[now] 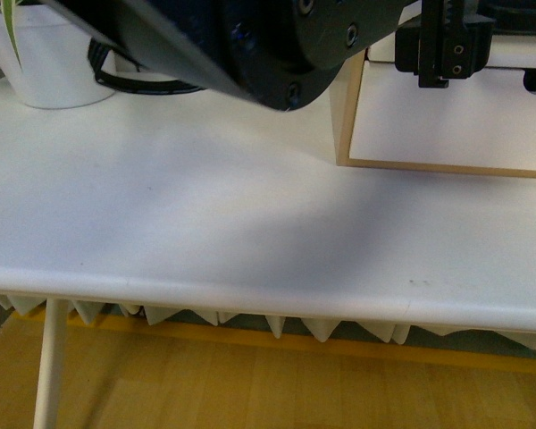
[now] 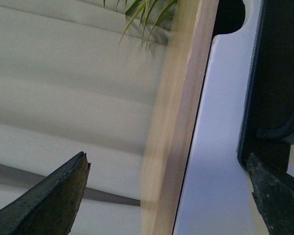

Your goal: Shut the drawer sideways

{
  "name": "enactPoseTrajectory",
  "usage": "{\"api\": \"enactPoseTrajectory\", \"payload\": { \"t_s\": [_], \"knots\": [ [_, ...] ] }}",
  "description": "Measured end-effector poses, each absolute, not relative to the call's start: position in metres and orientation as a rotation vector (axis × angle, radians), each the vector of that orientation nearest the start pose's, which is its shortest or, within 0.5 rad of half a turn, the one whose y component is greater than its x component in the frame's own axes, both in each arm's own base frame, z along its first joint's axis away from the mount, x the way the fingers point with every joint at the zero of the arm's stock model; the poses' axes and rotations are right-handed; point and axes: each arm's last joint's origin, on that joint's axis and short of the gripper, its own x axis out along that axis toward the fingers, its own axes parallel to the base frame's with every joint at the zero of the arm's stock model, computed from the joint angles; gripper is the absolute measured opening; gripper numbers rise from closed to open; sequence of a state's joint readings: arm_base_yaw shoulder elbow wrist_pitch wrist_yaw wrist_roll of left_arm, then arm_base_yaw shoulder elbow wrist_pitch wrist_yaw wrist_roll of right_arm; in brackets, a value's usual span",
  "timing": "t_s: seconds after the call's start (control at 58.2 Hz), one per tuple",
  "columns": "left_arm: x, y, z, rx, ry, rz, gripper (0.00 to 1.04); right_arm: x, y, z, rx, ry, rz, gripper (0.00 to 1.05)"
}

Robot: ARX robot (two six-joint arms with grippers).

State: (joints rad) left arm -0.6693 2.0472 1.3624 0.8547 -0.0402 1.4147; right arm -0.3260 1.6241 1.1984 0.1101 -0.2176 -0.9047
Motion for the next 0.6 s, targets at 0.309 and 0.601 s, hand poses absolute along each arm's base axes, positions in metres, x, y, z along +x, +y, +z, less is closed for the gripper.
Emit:
{"api": "enactPoseTrajectory", "payload": {
  "t_s": [0.309, 0.601],
  "knots": [
    [0.384, -0.291, 0.246, 1.301, -0.572, -0.392, 0.98, 0.375, -0.11, 0.288, -0.786, 0.308, 0.016, 0.95],
    [0.363, -0.256, 0.243, 1.153, -0.451, -0.319, 0.98, 0.334, -0.1, 0.29, -0.73, 0.253, 0.035, 0.95]
  ]
}}
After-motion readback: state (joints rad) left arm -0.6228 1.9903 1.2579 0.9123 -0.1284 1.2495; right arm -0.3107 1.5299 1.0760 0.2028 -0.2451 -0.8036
